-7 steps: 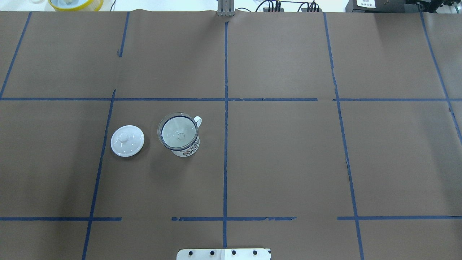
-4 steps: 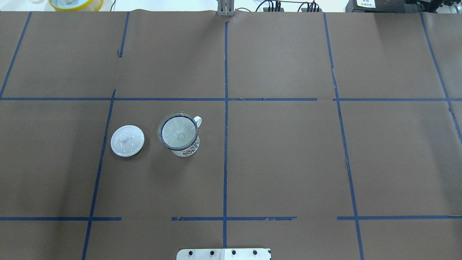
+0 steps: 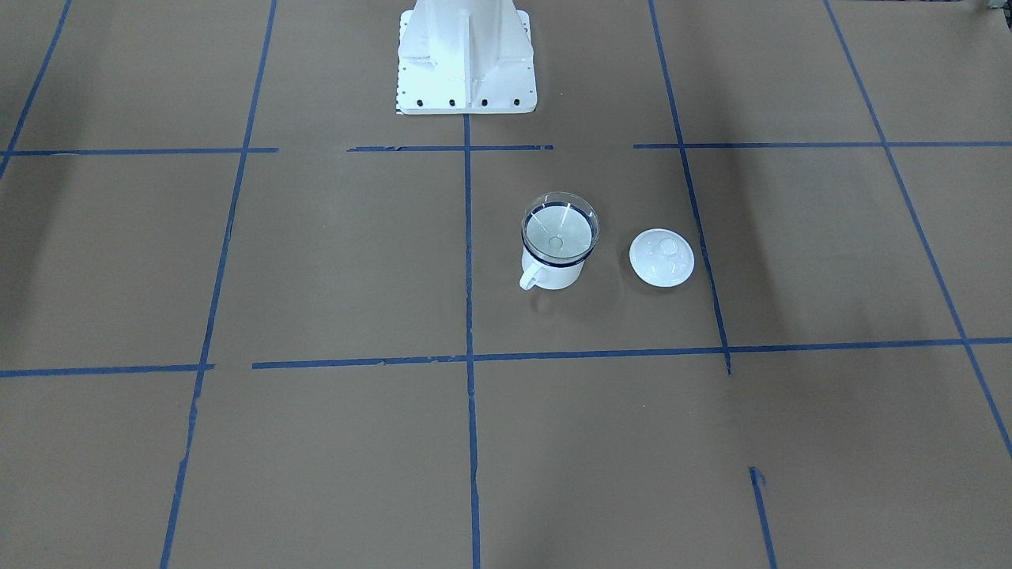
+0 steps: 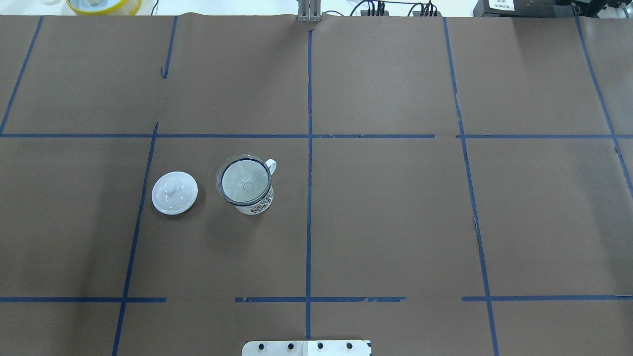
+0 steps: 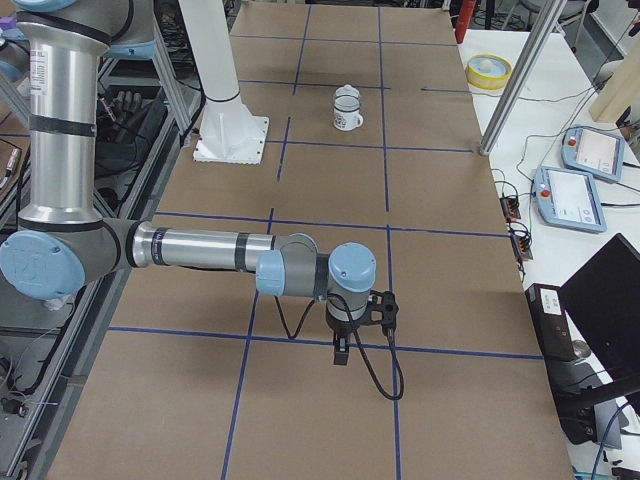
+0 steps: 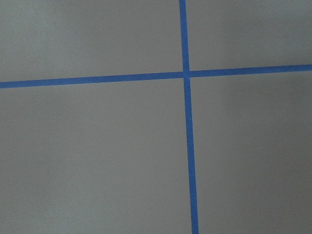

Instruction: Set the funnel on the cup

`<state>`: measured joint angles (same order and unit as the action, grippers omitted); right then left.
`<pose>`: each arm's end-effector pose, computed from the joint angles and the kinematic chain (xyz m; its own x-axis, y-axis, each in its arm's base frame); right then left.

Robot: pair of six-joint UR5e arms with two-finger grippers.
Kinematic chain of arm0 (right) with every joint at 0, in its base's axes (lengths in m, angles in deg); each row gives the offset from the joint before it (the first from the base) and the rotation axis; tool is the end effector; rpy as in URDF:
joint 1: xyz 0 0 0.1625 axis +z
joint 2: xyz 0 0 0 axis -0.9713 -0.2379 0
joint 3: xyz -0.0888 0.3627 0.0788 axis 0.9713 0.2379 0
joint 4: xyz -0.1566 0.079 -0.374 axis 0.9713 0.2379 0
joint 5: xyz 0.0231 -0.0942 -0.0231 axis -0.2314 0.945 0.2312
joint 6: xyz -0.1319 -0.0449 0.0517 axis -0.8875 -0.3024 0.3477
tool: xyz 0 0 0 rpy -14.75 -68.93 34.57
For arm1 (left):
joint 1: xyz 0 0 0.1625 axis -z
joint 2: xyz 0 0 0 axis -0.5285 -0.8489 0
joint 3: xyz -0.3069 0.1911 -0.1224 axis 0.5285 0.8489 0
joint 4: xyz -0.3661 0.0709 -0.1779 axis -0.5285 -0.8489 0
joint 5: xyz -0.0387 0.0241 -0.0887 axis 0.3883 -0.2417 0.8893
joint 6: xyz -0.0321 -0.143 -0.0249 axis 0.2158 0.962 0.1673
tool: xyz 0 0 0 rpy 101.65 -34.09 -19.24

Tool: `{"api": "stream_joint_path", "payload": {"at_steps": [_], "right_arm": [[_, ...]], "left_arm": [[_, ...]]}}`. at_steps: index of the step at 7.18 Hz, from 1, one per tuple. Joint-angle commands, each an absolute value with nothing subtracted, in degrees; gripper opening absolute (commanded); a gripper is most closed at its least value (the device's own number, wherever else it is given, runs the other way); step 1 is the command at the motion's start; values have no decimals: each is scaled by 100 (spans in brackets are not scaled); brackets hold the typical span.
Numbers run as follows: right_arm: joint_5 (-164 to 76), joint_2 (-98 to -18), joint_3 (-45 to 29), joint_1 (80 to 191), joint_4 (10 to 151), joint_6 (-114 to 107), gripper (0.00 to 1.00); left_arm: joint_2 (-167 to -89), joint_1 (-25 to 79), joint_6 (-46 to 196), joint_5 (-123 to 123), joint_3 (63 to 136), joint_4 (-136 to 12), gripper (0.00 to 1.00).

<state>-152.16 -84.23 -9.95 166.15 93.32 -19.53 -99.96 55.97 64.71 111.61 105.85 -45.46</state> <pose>0.0346 -0.4479 0.6638 0.7522 0.0161 0.6588 -0.0031 0.9998 -0.0209 -0.0151 -0.4485 0.6410 0.7270 0.0501 -0.6848 0.0202 0.9953 0.0943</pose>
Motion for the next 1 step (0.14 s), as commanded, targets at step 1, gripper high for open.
{"api": "stream_joint_path", "payload": {"at_steps": [1], "right_arm": [[-15216,-8423,-995,16615,9332,-1953,100]], "left_arm": [[-10000,5599,6471,11161,10583,-4539,100]]}}
